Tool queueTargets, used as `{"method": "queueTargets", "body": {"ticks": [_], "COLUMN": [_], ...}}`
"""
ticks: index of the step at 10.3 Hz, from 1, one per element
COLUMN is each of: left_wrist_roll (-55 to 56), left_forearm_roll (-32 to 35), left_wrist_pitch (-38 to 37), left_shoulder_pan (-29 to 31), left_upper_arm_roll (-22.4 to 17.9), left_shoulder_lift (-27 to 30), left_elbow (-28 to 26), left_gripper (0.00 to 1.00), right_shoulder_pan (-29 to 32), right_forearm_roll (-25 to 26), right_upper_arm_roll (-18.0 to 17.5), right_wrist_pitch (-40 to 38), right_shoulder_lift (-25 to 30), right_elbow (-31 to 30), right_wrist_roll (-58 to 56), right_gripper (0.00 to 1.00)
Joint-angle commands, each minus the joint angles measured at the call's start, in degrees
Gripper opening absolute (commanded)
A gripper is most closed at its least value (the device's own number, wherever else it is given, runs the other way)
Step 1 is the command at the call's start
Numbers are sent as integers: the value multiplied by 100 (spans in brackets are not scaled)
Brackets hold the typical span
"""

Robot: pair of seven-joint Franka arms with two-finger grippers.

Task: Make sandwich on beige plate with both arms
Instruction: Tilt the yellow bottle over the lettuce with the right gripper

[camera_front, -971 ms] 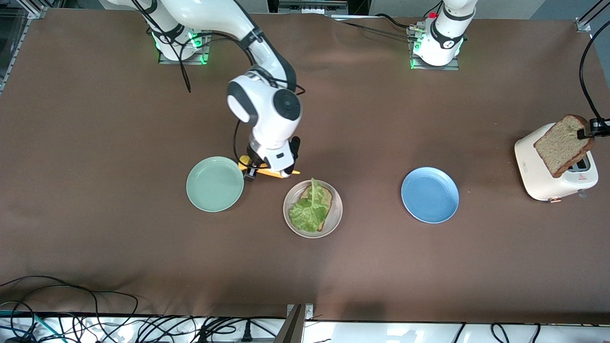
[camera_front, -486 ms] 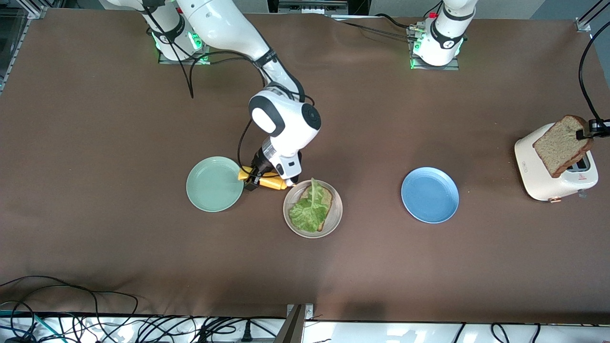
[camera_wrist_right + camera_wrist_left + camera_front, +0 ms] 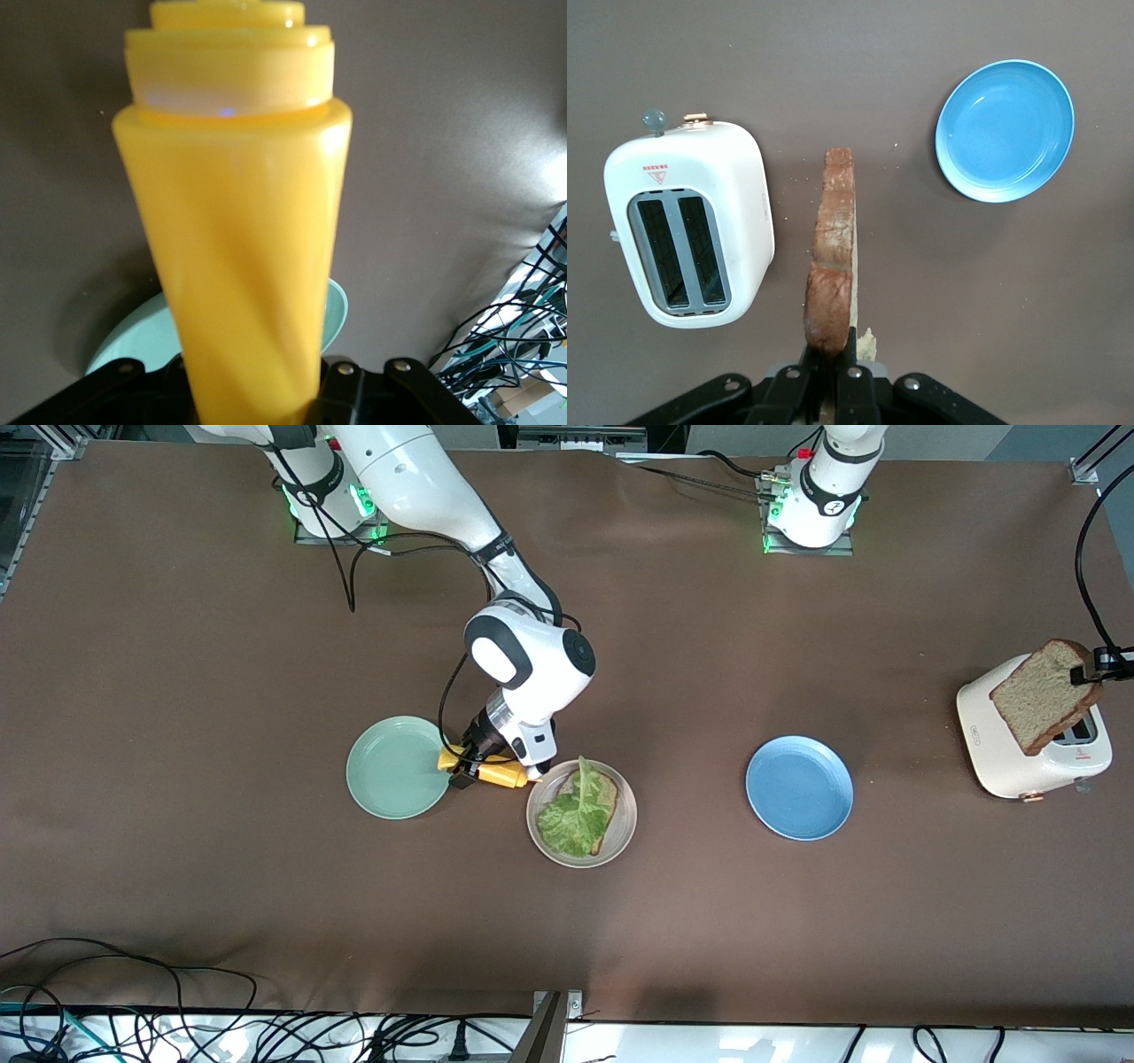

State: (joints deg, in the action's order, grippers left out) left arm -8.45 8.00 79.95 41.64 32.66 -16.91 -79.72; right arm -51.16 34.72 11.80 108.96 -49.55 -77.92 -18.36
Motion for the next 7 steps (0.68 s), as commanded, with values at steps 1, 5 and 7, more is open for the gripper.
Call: {"method": "queueTargets", "body": {"ticks": [1,5,7], "left_wrist_roll": [45,45,45], "left_forearm_roll": [-106,-106,-115], "left_wrist_pitch": [-33,-24,-24], "left_shoulder_pan": [11,11,11], "left_upper_arm_roll": [12,12,12], "left_shoulder_lift": [56,39,39], "left_elbow": [-9,-18,-18], "left_gripper": [0,0,0], "right_shoulder_pan": [-87,-61,9], "right_forearm_roll": [141,132,53], "right_upper_arm_roll": [86,86,86], "right_wrist_pitch": [-68,-68,-85], "right_shoulder_lift": [-125,-117,58], "right_elbow": [207,199,181], "right_wrist_roll": [78,95,17], "right_gripper": [0,0,0]}}
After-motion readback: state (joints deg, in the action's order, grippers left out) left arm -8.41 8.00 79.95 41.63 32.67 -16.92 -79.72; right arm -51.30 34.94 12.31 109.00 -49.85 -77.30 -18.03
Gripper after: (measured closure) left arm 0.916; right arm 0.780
